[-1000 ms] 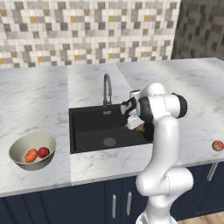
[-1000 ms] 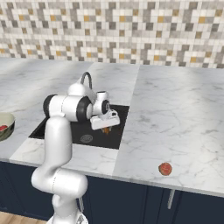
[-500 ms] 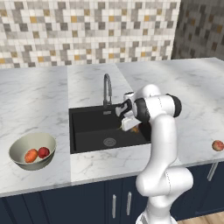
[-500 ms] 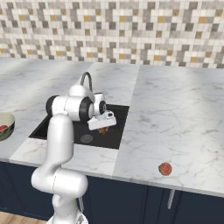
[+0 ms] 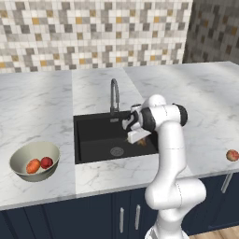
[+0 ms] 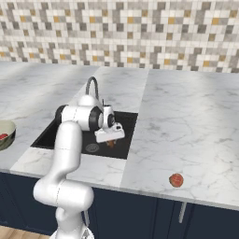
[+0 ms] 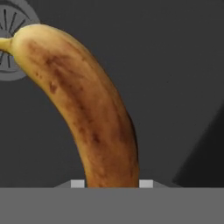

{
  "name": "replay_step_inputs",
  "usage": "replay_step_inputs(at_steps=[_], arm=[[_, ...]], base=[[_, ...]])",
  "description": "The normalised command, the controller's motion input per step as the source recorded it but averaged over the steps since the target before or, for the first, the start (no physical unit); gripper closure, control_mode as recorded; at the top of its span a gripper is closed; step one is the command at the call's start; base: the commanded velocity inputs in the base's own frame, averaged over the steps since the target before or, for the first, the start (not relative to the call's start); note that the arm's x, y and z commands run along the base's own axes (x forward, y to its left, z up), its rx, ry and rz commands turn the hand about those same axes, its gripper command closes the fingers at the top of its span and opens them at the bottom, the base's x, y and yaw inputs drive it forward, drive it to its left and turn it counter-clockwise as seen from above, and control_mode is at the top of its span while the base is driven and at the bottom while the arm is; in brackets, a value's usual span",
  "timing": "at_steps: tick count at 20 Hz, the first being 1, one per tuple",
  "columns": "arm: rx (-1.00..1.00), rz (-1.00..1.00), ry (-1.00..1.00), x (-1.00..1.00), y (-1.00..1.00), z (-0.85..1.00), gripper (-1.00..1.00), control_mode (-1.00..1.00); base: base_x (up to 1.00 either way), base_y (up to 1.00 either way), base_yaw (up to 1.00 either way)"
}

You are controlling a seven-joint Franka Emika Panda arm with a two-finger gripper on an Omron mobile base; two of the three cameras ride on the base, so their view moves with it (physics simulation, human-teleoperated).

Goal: There is a mixed pile of frozen fruits and vegetables on the counter. Locate all the frozen vegetables and place the items in a bowl on the counter. Take all the frozen fruits and defrost them in a running sink.

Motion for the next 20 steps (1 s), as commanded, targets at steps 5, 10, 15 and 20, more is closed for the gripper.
replay_step_inputs(at_steps=[5,10,15,20], arm=[[0.01,-0.04,-0.04,0.25,0.02,-0.4,1.0,-1.0],[0.01,0.0,0.0,0.32,0.05,-0.33,1.0,-1.0],[0.01,0.0,0.02,0.42,0.0,-0.28,1.0,-1.0],[0.02,0.0,0.02,0.42,-0.04,-0.29,1.0,-1.0]], base=[[0.0,0.0,0.0],[0.0,0.0,0.0],[0.0,0.0,0.0],[0.0,0.0,0.0]])
